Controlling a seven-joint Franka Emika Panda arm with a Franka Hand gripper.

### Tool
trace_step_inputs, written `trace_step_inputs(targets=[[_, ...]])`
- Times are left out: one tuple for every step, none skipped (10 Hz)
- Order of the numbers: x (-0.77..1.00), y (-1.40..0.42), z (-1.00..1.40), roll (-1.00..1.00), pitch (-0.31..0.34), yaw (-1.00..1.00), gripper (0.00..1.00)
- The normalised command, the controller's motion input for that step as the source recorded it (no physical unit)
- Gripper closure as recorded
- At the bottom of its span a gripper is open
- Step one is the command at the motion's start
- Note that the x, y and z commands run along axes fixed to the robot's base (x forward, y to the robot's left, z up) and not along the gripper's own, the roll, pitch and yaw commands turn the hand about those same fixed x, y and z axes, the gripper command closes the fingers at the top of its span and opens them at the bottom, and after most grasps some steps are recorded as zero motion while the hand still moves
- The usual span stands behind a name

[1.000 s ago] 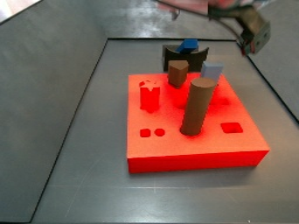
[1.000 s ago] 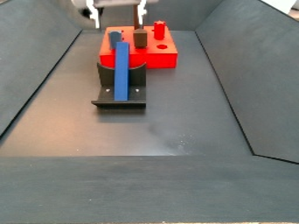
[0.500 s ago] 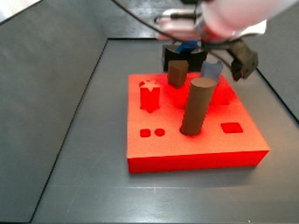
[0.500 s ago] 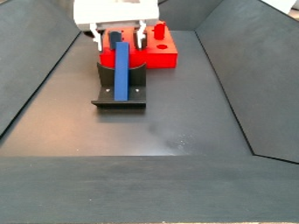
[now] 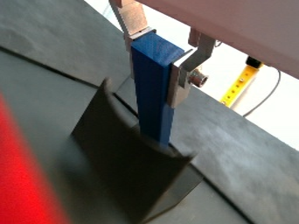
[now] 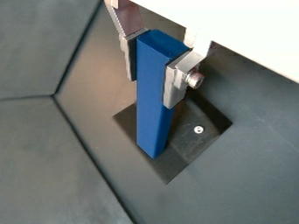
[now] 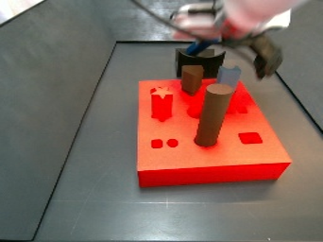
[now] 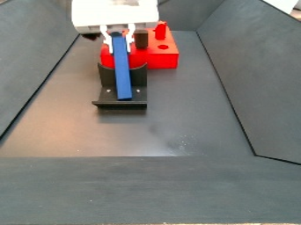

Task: Pick up the rectangle object. Move up. Place the rectangle object on the fixture. Regrasp the rectangle object. Move to above the board. Insert the rectangle object.
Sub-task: Move to above the board.

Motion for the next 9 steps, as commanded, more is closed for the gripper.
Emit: trace_step_inputs(targets=[[0.02,0.19,1.00,-0.12,-0.279,0.17,1.00],[0.02,0.18,1.00,-0.07,-0.287,0.08,1.00],[0.01,0.18,1.00,-0.04,-0.272,0.00,1.00],[0.01,0.17,1.00,-0.04,-0.245,-0.06,1.00],[0.00,0.17,1.00,-0.03,-0.223,-0.10,1.00],[0.00,0.16,1.00,-0.03,-0.166,-0.17,1.00],[-0.01,0.16,1.00,-0.03,-0.142,-0.19,1.00],[-0.01,0.16,1.00,-0.03,-0.090,-0.20,1.00],[-0.02,0.15,1.00,-0.03,-0.050,-0.19,1.00]])
